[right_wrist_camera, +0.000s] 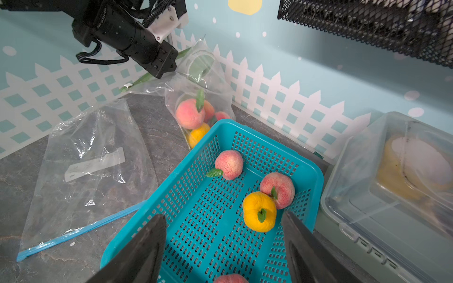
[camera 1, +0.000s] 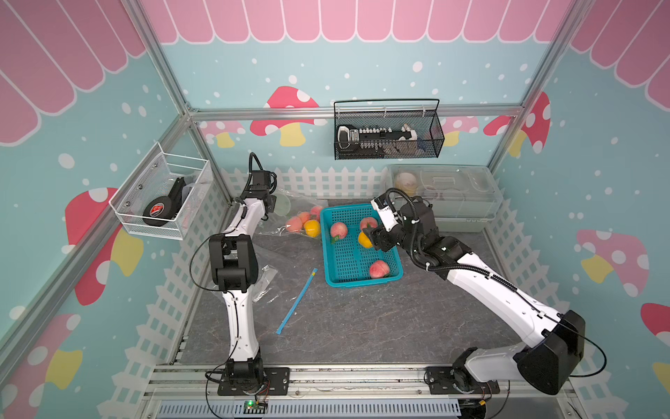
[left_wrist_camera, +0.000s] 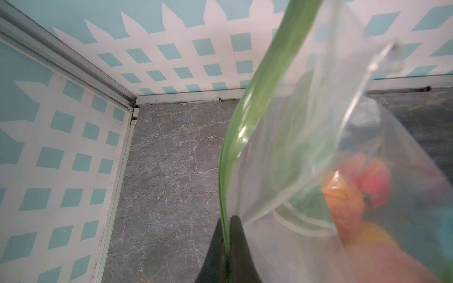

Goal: Place the peach in a zip-top bag and seal the zipper
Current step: Place the zipper food storage bag at the corner of the board.

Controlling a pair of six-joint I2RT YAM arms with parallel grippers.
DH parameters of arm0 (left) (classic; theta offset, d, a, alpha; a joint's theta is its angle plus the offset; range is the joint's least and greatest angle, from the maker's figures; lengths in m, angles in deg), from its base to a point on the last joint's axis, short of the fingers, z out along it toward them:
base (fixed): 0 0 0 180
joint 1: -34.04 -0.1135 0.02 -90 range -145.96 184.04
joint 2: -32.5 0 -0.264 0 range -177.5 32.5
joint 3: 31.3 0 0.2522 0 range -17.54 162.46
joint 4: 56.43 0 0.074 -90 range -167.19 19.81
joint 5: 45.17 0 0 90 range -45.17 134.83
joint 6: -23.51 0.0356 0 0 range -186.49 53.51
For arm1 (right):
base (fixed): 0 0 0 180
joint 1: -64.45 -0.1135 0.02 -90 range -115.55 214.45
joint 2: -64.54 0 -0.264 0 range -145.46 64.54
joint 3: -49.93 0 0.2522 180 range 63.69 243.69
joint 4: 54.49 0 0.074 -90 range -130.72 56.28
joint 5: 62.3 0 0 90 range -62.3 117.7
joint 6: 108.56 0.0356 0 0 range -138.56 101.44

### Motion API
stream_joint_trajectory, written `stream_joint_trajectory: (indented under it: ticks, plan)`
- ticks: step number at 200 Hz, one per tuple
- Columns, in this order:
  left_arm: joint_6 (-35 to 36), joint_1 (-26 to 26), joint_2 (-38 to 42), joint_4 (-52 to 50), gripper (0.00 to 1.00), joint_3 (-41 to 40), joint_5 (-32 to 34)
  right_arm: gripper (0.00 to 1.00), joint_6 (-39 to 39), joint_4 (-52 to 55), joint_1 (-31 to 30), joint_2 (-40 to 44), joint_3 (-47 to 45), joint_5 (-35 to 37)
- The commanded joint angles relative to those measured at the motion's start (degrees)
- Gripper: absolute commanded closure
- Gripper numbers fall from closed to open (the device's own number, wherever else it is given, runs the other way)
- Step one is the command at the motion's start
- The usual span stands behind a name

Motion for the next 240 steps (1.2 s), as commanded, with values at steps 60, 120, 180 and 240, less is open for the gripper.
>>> stream_joint_trajectory:
  ticks: [60, 120, 180, 240]
  plan:
    - [9.49, -3.95, -5.03, 5.39, 1.0, 4.21, 6.47, 0.24, -0.18, 3.78, -0.01, 2.5, 0.43, 2.96]
    - [13.0, -5.71, -8.31, 7.32, 1.0, 4.58, 7.98, 0.24, -0.01, 5.0, -0.01, 2.1, 1.04, 3.34]
    - [14.95, -6.88, -12.44, 8.07, 1.0, 7.31, 7.52, 0.24, -0.1, 5.98, 0.03, 1.25, 1.8, 3.94]
    - [15.48, -6.83, -14.18, 7.11, 0.62, 10.33, 10.02, 0.24, 0.37, 5.91, 0.12, 0.45, 1.78, 4.71]
